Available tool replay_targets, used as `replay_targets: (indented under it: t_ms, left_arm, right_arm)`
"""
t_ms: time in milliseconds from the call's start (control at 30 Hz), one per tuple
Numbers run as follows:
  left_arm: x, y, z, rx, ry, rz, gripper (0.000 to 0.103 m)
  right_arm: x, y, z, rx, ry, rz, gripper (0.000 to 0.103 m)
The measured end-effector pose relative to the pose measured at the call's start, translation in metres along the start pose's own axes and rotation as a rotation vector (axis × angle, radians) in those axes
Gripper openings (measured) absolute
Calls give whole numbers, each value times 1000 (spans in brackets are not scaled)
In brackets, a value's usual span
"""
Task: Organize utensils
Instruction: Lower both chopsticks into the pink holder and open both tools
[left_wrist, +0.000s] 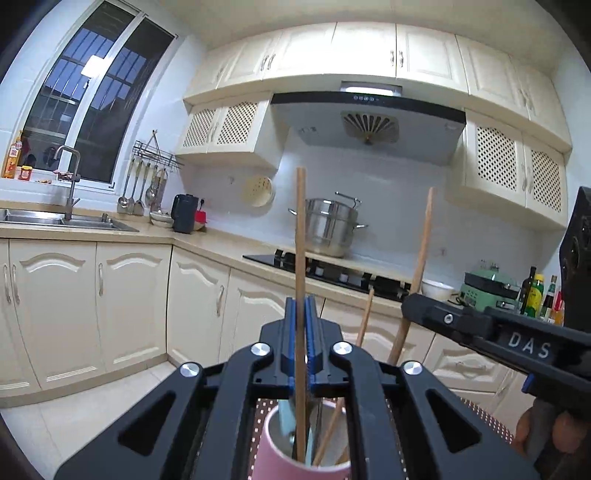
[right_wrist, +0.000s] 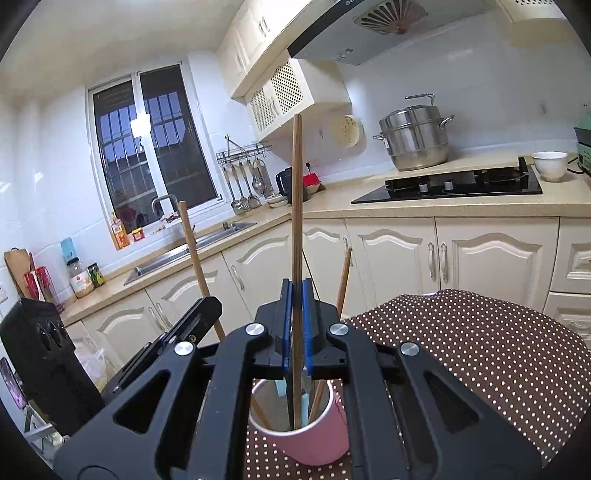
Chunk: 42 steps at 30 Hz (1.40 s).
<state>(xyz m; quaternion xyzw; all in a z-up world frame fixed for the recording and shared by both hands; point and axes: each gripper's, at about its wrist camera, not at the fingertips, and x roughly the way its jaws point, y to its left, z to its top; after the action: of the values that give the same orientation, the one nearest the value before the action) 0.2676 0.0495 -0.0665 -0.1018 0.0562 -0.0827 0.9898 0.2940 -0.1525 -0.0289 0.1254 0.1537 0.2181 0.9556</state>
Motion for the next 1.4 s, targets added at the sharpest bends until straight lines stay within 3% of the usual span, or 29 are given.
replay_targets:
  t_ms: [333,400,700,800,933,1400]
  left_arm:
    - [-13,5,-14,-8,115,-12,7]
    - [-14,7,-14,-15,136,-14,26]
    - [-31,13,-14,-20,153,20,45]
    - [-34,13,-12,-1,174,107,48]
    - [-38,14,-11,17,203,158,51]
    - [-46,16,-5,38,254,209,54]
  right_arm:
    - [-12,4,-15,-15,25,-29,6]
    - [-13,5,-17,-16,30,-33,6]
    - [-14,7,-25,-16,51,-47,6]
    - [-13,8,-29,-17,62,-52,6]
    - [-11,8,-33,-17,73,-59,6]
    - [-3,14,-44,-38,125,-70,6]
